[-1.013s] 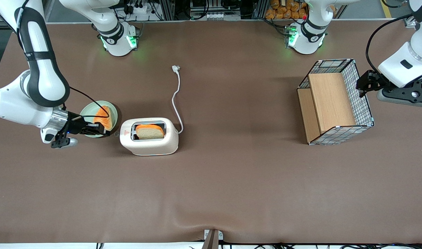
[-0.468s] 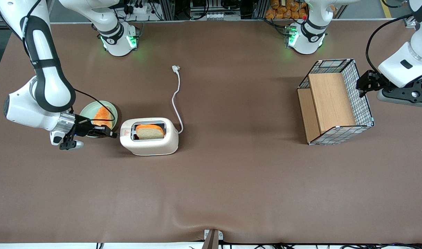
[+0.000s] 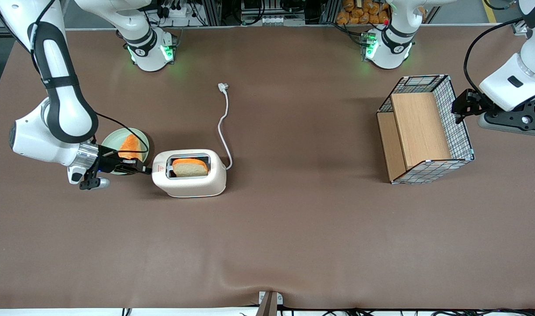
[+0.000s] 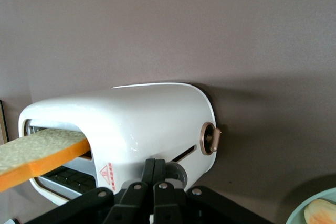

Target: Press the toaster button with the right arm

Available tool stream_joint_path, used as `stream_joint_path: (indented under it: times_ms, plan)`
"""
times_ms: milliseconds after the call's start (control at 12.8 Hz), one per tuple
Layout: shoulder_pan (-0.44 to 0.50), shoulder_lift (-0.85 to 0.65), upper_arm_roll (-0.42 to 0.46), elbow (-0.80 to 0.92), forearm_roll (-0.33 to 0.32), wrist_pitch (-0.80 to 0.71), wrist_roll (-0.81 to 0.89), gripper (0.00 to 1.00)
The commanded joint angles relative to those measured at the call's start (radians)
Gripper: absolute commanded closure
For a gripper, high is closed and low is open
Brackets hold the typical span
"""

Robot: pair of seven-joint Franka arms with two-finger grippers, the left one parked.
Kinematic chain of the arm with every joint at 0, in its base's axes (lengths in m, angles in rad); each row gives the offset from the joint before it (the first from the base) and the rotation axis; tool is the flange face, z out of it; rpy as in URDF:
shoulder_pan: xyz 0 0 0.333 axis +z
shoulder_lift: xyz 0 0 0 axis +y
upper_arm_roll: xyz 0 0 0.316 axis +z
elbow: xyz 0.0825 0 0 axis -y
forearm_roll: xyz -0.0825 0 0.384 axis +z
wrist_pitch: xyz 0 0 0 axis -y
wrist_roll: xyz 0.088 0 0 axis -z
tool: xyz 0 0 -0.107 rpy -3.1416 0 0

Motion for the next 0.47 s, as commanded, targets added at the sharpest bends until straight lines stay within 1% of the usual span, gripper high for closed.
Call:
stream_joint_path:
  times_ms: [0,234,390]
  plan:
    - [0.008,0.006,-0.005,-0.026,0.040,0.020,-0.080,1.00]
    - [0.006,0.017,-0.005,-0.044,0.051,0.026,-0.088,1.00]
    - [0.002,0.029,-0.005,-0.052,0.070,0.026,-0.108,1.00]
